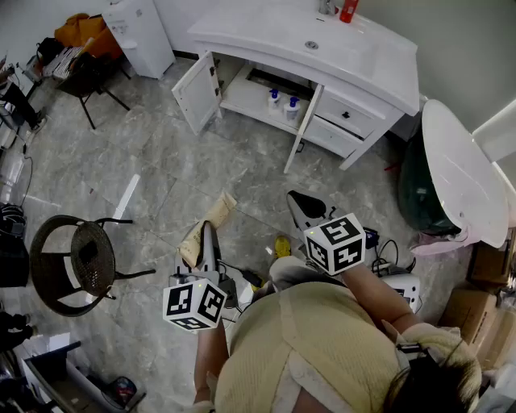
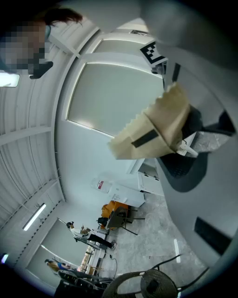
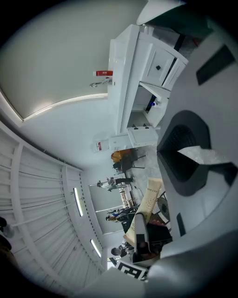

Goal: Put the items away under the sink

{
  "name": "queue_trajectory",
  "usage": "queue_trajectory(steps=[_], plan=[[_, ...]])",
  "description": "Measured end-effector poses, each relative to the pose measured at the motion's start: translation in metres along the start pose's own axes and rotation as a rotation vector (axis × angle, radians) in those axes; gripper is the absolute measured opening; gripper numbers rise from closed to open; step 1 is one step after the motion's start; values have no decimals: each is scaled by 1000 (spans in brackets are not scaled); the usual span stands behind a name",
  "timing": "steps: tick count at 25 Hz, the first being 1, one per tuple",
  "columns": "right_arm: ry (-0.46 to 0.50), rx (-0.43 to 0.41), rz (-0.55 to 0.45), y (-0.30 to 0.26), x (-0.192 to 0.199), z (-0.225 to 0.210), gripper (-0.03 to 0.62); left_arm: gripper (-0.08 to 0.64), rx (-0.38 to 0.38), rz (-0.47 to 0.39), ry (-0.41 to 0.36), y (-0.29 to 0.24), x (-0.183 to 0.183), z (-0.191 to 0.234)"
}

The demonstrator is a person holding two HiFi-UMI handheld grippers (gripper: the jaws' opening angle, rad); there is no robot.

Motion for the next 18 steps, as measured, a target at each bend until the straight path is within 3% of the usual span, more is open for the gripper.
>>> queue_trajectory(steps=[8, 18], plan=[[13, 1, 3, -29, -19, -36, 25, 72, -31, -4, 7, -38, -6, 5], [32, -67, 15, -72, -35, -68, 26, 72, -76, 1, 19, -95, -11, 4]])
Point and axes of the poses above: the fingertips, and each gripper's own axes: y backward along the fingers, z to its left, x out of its underside, the point moved 5 cm from there along y, backward along the fingers, and after that the axes turned 10 degrees about x, right-handed, at the moved point
